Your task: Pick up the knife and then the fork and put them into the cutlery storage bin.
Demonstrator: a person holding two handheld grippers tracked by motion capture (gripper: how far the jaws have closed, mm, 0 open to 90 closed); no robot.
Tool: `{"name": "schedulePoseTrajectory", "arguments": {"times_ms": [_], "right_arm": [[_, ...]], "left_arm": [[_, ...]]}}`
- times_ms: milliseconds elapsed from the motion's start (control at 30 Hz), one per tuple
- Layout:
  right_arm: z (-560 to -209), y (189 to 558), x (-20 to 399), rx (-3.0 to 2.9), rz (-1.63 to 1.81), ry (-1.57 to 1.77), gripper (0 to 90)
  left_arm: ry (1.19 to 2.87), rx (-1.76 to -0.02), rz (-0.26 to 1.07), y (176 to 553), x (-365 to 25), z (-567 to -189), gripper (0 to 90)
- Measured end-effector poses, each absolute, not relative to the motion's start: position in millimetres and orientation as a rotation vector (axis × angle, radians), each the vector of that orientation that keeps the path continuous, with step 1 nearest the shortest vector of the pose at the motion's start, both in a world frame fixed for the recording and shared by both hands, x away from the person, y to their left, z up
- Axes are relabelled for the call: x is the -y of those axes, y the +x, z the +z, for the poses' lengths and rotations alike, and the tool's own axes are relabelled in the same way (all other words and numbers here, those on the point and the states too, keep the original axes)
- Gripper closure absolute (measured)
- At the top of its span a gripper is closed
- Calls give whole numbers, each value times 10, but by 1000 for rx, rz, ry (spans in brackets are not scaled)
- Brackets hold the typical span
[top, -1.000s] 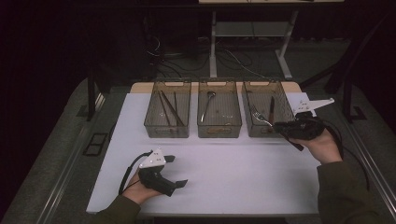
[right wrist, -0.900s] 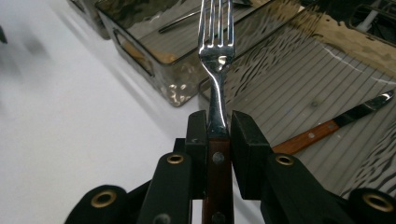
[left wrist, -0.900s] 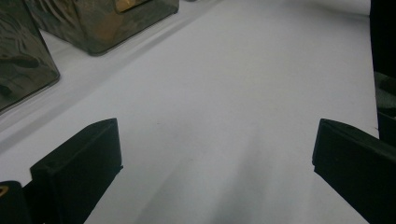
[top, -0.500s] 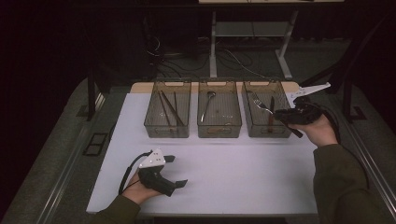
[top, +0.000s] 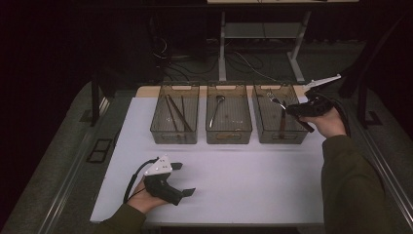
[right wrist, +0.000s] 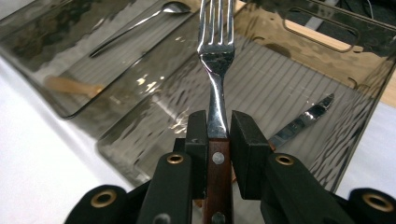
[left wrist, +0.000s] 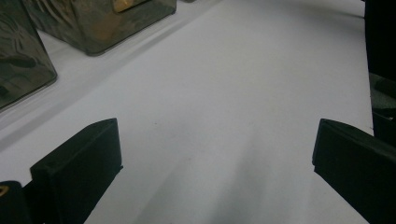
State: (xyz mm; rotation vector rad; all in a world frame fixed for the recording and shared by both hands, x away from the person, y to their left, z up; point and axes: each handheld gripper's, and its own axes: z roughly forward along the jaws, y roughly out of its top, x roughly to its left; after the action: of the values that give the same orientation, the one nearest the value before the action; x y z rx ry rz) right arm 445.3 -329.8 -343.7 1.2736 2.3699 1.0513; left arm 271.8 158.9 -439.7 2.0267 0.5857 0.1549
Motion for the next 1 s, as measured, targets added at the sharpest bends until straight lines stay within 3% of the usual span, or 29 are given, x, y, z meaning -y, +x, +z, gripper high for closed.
{"name": "schedulePoseTrajectory", "arguments": {"times_ms": [900, 1000], "right_arm": [[-3890, 4919, 3140, -2404, 991, 1374, 770], [-3917, 4927, 3120, -2428, 994, 1386, 718]], "left_arm": [[2025, -617, 159, 2678, -1662, -4421, 6], [2028, -617, 159, 2676, -1659, -4423, 6]]}}
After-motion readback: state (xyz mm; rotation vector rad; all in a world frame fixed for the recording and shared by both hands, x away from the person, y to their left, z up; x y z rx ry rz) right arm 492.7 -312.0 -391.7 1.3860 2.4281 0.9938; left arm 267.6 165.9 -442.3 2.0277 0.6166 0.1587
